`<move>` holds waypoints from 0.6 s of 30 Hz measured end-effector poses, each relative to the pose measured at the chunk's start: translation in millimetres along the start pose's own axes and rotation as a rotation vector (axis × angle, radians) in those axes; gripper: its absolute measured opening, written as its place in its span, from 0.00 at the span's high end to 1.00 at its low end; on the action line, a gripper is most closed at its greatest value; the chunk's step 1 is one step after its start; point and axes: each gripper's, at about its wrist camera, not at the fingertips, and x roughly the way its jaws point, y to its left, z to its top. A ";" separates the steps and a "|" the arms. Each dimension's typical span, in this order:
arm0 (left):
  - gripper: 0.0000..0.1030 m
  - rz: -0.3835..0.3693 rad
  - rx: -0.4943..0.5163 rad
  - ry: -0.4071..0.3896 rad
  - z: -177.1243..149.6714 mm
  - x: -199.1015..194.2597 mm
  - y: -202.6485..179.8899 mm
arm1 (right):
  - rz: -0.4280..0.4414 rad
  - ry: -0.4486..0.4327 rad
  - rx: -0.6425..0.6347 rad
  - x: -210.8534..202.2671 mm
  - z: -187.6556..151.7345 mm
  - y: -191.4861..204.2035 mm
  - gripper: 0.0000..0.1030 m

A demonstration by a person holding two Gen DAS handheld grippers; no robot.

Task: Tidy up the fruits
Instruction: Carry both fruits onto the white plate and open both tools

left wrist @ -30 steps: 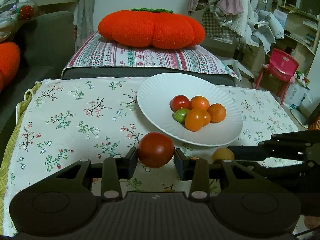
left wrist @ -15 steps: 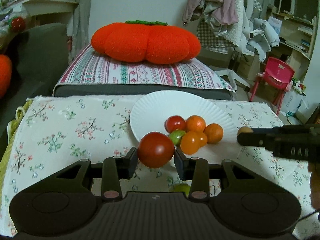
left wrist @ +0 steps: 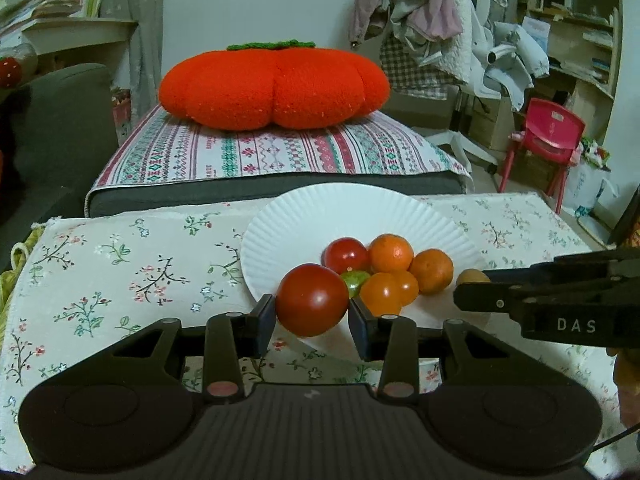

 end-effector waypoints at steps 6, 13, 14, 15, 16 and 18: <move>0.83 0.015 0.026 0.001 -1.3 3.2 -3.5 | -0.006 0.014 -0.011 6.5 -3.5 3.3 0.76; 0.81 0.028 0.034 0.000 -3.2 3.9 -2.8 | -0.001 0.020 -0.023 8.0 -5.4 7.8 0.73; 0.80 0.027 0.031 0.004 -3.3 3.9 -2.2 | -0.001 0.017 -0.017 7.6 -5.0 7.2 0.73; 0.80 0.024 0.025 0.009 -3.4 4.2 -1.5 | 0.000 0.014 -0.011 6.6 -4.4 6.3 0.73; 0.80 0.022 0.020 0.014 -3.4 4.3 -1.2 | 0.001 0.011 -0.003 5.3 -3.7 5.1 0.72; 0.80 0.017 0.013 0.017 -3.4 3.2 -1.0 | 0.005 0.007 0.016 2.3 -2.1 2.7 0.71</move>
